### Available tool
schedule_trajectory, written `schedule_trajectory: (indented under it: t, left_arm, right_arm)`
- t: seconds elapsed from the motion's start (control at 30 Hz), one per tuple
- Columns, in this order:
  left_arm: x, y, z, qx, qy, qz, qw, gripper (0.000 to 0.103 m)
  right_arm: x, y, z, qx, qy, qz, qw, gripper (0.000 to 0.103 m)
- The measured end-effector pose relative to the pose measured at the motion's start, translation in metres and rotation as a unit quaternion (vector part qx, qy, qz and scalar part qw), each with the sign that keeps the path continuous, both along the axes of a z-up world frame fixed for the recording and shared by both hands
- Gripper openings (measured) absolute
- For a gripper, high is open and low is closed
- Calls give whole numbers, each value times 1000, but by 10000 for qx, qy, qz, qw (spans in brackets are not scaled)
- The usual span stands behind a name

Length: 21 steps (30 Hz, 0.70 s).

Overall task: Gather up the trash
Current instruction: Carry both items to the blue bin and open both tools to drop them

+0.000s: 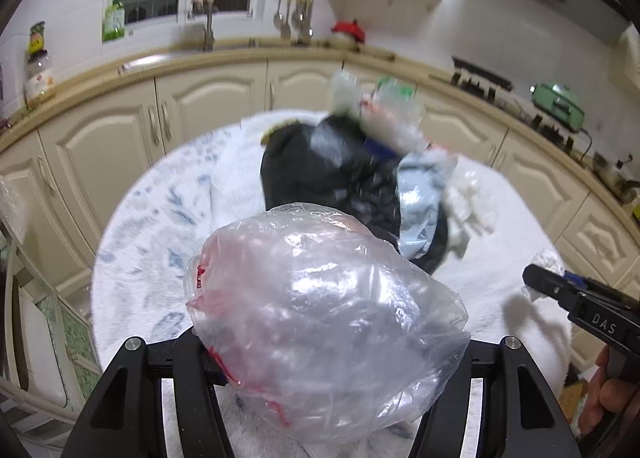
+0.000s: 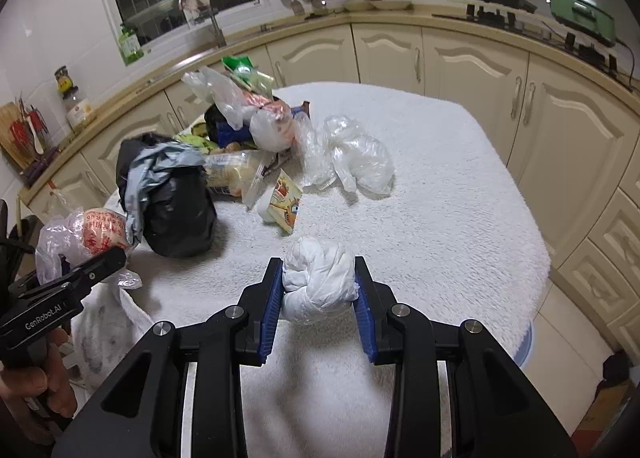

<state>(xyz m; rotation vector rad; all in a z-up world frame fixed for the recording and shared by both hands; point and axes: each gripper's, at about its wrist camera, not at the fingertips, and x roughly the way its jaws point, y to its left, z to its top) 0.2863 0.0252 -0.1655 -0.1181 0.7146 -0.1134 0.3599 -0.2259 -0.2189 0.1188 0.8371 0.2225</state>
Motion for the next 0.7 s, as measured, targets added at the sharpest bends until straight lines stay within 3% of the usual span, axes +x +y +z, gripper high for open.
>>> schedule_trajectory:
  t: [0.3,0.7]
  left_arm:
    - [-42,-19,25,89,-662,-74,9977,58]
    - [-65,-96,43,125,-996,-1100,9888,58]
  right_arm:
    - [-16,-24,27,154,-344,-79,9993,34]
    - [-39,-94,42,320,-606,-723,9950,34]
